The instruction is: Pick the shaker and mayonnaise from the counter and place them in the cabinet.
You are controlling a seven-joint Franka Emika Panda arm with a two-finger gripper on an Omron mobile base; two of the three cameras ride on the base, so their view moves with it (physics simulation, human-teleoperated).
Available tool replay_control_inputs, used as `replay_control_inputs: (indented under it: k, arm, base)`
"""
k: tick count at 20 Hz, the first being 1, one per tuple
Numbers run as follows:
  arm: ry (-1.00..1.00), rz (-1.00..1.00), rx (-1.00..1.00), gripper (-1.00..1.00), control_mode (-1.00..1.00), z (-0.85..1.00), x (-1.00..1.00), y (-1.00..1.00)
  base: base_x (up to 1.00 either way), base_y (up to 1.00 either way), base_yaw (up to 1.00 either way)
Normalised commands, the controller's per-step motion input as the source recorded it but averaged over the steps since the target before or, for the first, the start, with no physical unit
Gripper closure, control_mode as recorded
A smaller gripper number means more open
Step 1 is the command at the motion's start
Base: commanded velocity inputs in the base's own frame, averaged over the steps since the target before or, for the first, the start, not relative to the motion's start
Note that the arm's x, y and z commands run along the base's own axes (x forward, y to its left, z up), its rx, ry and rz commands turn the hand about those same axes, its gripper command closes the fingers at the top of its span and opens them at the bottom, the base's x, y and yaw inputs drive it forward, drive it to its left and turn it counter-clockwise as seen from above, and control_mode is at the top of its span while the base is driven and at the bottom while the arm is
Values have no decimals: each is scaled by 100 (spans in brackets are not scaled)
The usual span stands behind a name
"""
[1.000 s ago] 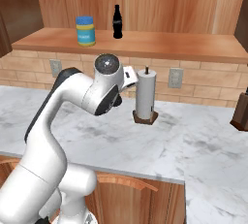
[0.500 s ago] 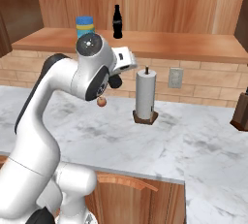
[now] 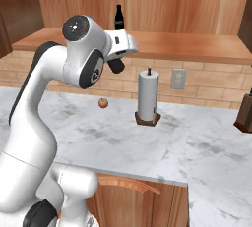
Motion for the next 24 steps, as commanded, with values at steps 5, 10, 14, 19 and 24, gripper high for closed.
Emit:
replay_control_inputs:
  k: [5, 10, 14, 19, 24]
  arm:
    - [-5, -5, 0, 100, -100, 39, 5, 0]
    - [-1, -4, 2, 100, -100, 17, 18, 0]
    - [0, -3, 4, 100, -100, 16, 14, 0]
    - [0, -2, 4, 100, -100, 6, 15, 0]
    - [0, 0, 3, 100, -100, -1, 18, 0]
  base:
    - [0, 0, 0]
    - [0, 0, 0]
    - [0, 0, 0]
    - [0, 0, 0]
    - [0, 0, 0]
